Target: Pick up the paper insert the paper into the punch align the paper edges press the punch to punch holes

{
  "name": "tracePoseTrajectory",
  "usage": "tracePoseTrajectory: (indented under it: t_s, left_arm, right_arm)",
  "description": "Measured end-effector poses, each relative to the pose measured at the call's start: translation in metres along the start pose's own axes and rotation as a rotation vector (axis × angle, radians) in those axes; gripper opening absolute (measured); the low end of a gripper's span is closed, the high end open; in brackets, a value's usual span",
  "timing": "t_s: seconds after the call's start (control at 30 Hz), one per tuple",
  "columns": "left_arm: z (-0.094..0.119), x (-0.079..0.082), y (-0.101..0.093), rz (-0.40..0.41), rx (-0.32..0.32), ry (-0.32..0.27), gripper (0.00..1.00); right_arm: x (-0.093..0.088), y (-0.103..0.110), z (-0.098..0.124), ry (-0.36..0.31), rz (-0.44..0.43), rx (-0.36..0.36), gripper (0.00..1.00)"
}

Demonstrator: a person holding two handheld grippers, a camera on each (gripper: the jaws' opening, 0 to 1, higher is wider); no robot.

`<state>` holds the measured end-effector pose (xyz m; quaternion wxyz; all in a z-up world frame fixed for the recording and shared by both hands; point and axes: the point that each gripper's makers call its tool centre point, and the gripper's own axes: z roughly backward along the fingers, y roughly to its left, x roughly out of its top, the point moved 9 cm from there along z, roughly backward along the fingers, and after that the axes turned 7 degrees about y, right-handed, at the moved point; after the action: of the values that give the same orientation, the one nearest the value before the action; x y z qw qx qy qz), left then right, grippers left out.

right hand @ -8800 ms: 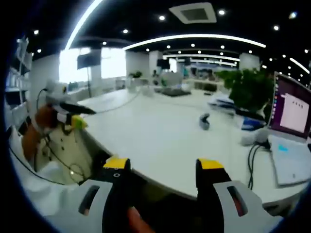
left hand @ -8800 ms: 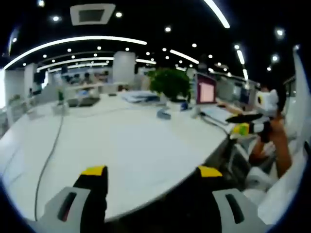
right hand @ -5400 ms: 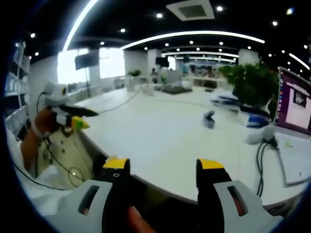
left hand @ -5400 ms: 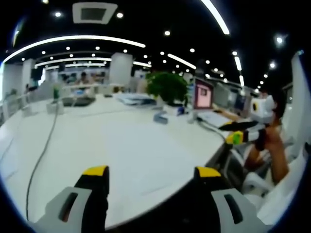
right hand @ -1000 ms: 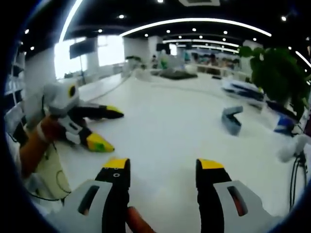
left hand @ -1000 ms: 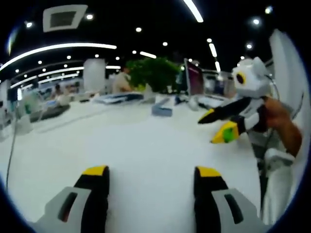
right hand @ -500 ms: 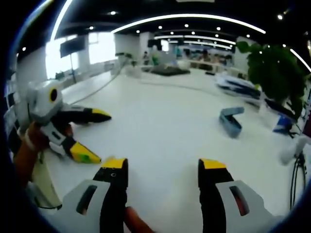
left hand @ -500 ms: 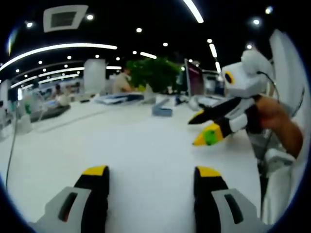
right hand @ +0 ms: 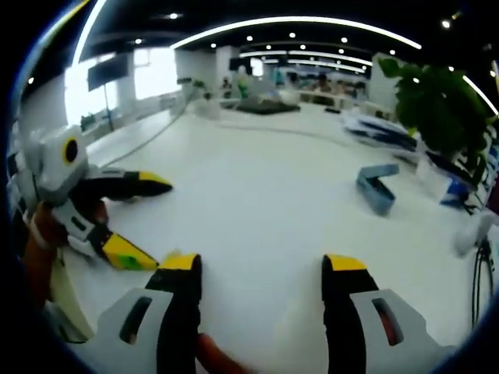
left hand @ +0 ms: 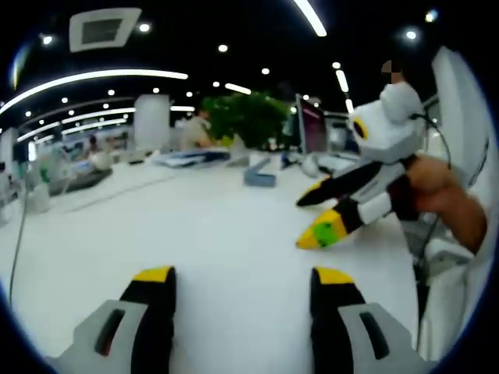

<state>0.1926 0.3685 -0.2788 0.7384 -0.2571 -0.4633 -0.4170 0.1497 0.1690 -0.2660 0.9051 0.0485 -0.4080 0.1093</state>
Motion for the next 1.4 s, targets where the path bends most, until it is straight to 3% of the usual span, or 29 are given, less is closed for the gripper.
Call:
tracePoseTrajectory:
  t_s: [0.47, 0.63, 0.8, 0.9, 1.0, 1.23, 1.27, 1.4]
  left_arm:
    - [-0.001, 0.000, -0.002, -0.004, -0.007, 0.000, 0.68]
    - [-0.002, 0.000, -0.003, -0.006, -0.009, -0.002, 0.68]
    - [-0.003, 0.000, -0.004, -0.008, -0.014, -0.004, 0.68]
    - [-0.003, 0.000, -0.004, -0.008, -0.012, -0.004, 0.68]
    - [-0.003, 0.001, -0.005, -0.008, -0.012, -0.005, 0.68]
    - [-0.004, 0.001, -0.004, -0.008, -0.012, -0.005, 0.68]
    - [-0.004, 0.001, -0.004, -0.008, -0.012, -0.006, 0.68]
    - [-0.003, 0.000, -0.004, -0.009, -0.012, -0.006, 0.68]
  right_arm:
    - [0.005, 0.005, -0.001, 0.013, -0.039, -0.003, 0.60]
    - [0.009, 0.010, -0.002, -0.012, -0.076, 0.068, 0.60]
    - [0.009, 0.009, 0.006, -0.049, -0.225, 0.233, 0.59]
    - [0.006, 0.007, 0.010, -0.061, -0.253, 0.272, 0.58]
    - [0.003, 0.013, 0.015, -0.065, -0.338, 0.388, 0.56]
    - [-0.006, 0.009, 0.023, -0.064, -0.394, 0.449, 0.56]
    - [-0.010, 0.009, 0.028, -0.057, -0.427, 0.484, 0.55]
    - [-0.024, 0.007, 0.043, -0.049, -0.440, 0.499, 0.53]
